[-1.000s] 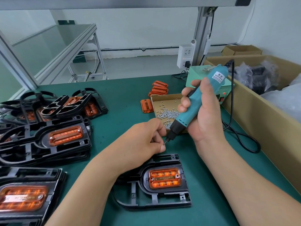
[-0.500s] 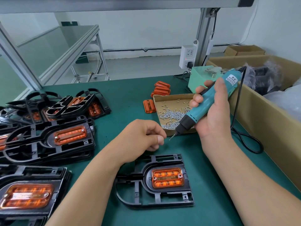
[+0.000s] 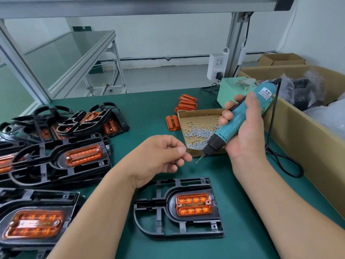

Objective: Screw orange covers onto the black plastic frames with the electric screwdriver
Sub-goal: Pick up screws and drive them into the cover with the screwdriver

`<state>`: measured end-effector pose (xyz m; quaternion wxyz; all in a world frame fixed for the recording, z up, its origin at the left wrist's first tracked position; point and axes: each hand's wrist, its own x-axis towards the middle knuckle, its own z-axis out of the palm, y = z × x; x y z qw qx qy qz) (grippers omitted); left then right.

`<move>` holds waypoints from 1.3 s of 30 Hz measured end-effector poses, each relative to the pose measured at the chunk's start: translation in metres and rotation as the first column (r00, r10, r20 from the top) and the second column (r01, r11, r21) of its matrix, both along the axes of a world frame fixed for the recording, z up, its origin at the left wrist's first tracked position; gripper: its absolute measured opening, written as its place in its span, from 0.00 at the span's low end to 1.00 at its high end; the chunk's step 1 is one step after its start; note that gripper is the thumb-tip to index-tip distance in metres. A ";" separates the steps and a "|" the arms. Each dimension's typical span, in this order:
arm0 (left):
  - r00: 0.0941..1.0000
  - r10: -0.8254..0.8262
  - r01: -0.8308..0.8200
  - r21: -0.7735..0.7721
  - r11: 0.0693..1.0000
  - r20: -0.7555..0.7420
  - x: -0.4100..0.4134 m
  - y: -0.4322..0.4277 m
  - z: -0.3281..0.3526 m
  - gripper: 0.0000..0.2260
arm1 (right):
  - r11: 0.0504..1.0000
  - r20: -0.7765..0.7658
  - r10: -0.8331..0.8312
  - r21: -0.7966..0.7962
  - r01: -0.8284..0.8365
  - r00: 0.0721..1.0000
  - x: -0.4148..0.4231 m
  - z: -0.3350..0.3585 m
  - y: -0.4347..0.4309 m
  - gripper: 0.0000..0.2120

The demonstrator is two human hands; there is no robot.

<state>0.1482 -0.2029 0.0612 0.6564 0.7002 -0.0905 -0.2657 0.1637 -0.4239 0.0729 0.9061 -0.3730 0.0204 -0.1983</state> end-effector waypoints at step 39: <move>0.988 -0.130 0.124 0.071 0.990 0.088 -0.003 -0.001 -0.003 0.06 | 0.999 0.045 -0.008 0.037 0.007 0.999 -0.005 0.002 0.007 0.13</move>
